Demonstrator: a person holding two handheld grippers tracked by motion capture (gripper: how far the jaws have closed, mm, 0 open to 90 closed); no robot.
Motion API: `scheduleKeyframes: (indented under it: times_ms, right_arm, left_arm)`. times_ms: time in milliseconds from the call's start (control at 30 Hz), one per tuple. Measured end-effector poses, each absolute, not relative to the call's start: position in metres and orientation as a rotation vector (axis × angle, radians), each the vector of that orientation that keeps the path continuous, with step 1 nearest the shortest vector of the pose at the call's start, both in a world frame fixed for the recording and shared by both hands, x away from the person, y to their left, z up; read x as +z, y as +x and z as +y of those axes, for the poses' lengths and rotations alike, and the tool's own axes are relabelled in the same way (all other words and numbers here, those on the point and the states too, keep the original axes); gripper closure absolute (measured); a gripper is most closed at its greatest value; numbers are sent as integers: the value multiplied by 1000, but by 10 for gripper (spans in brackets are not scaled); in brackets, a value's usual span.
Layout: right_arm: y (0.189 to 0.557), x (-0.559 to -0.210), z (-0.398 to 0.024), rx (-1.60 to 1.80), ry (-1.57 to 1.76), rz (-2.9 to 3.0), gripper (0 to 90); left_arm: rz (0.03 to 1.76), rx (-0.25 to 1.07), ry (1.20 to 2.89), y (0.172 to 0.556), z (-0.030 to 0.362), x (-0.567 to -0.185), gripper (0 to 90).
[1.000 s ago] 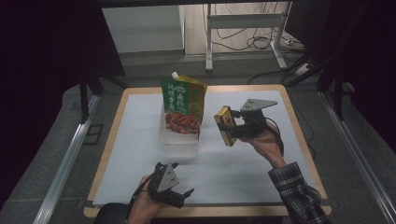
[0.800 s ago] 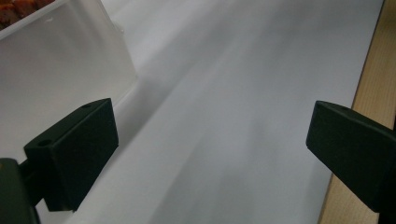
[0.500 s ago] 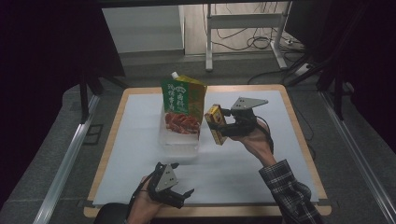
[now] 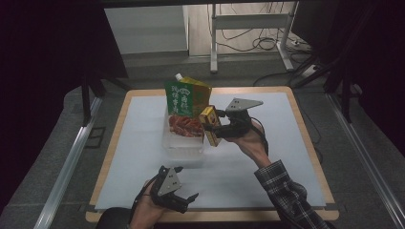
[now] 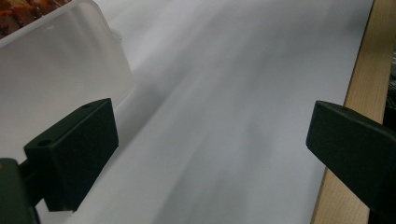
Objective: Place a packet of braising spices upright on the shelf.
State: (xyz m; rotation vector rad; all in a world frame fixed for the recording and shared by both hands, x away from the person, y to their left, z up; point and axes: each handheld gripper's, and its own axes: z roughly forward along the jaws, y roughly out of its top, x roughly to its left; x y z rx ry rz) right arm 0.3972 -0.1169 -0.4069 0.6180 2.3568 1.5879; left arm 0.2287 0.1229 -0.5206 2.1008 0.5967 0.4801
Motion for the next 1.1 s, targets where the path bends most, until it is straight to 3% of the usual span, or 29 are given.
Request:
scheduleKeyframes:
  times_ms: [1100]
  right_arm:
    - [406, -432, -56, 1693, 567, 2336, 321]
  left_arm:
    - [587, 480, 2113, 228, 122, -521, 20]
